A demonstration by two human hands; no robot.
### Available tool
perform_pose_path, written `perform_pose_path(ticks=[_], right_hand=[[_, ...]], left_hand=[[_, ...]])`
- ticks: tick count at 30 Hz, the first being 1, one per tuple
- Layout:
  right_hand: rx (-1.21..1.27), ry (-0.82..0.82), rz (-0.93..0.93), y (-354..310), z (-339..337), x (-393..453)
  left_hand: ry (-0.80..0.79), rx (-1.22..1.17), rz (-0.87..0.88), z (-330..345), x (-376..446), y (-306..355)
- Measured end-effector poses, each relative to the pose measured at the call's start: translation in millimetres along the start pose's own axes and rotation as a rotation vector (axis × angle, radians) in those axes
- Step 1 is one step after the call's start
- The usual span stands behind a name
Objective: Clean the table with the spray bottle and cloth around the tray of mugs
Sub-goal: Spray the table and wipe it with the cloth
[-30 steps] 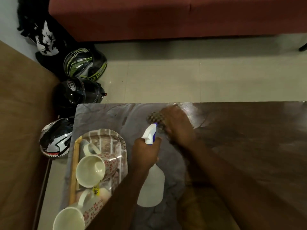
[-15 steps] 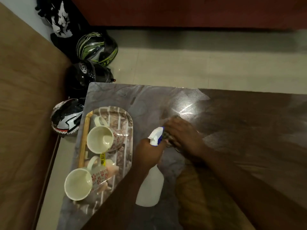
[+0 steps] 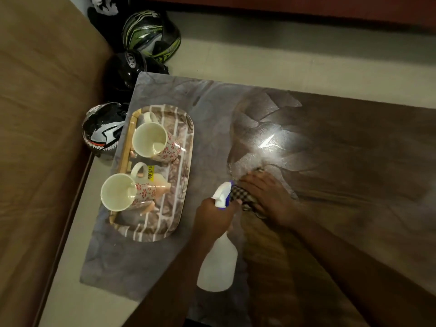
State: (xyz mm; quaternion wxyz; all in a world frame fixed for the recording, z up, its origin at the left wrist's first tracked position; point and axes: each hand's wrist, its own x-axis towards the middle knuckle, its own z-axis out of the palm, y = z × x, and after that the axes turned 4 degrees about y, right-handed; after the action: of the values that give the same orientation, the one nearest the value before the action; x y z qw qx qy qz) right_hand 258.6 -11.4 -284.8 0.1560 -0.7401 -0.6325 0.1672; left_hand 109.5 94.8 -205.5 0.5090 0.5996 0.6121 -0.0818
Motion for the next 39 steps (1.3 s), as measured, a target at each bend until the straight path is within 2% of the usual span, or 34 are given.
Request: perform_pose_path(ticks=[2,5,7,9,13,15,17,19,22,23,24,26,29,30,32,35,36,37,39], right_hand=[[0.001,0.096,0.112,11.2,-12.4,-20.7],[-0.001,0.359,0.495,13.3,-22.1,3.0],[-0.043,0.449,0.671,-6.7,-11.6,33.6],[-0.010,0.438,0.621,-30.6,3.6,48.3],[0.014,0.158,0.229,-63.8,35.0,-14.3],[-0.031,0.003,0.004,-58.0,29.7,-47.1],[-0.042,-0.061,-0.087,-35.6,16.9,-51.1],[-0.019,0.065,0.083,-33.5,11.2,-30.0],[0.016,0.352,0.488,-79.3,30.3,2.7],[0.031,0.364,0.510,-99.9,43.0,4.9],[0.028,0.312,0.458,-119.2,55.6,-0.7],[-0.054,0.156,0.226,-138.6,75.4,-29.2],[-0.121,-0.045,-0.105,-133.2,62.8,-73.9],[-0.118,-0.077,-0.161,-125.6,53.4,-79.2],[-0.116,-0.018,-0.055,-114.9,40.7,-72.0],[-0.069,0.268,0.410,-128.7,51.8,-38.6],[-0.063,0.317,0.521,-144.4,64.5,-28.6],[-0.065,0.328,0.555,-166.0,81.8,-24.0],[-0.092,0.311,0.384,-207.1,112.4,-40.0]], left_hand=[[-0.007,-0.008,-0.038,-0.9,-12.1,-11.9],[0.042,-0.001,-0.041,-3.3,-18.9,-29.8],[0.036,0.009,-0.009,-5.2,-19.3,-39.4],[-0.020,0.010,0.034,-9.5,-19.2,-48.5],[-0.019,0.005,0.018,-28.4,-28.9,-73.5],[-0.053,-0.013,0.026,-41.4,-38.0,-87.9],[-0.094,-0.058,0.028,-51.7,-45.0,-100.2],[-0.107,-0.072,0.028,-62.2,-47.5,-112.6],[-0.055,-0.031,0.013,-70.1,-49.0,-125.2],[-0.046,-0.031,0.016,-71.4,-49.8,-127.8],[-0.051,-0.033,0.025,-73.0,-51.5,-128.8],[-0.089,-0.045,0.065,-76.8,-55.4,-130.1],[-0.107,-0.045,0.130,-86.0,-63.0,-134.1],[-0.103,-0.037,0.139,-88.9,-64.8,-135.9],[-0.092,-0.022,0.129,-93.0,-68.1,-141.8],[-0.071,-0.031,0.122,-94.9,-72.9,-152.9],[-0.075,-0.017,0.143,-95.1,-74.4,-156.4],[-0.082,-0.009,0.157,-95.1,-76.0,-160.6],[-0.074,-0.024,0.143,-96.4,-77.9,-166.9]])
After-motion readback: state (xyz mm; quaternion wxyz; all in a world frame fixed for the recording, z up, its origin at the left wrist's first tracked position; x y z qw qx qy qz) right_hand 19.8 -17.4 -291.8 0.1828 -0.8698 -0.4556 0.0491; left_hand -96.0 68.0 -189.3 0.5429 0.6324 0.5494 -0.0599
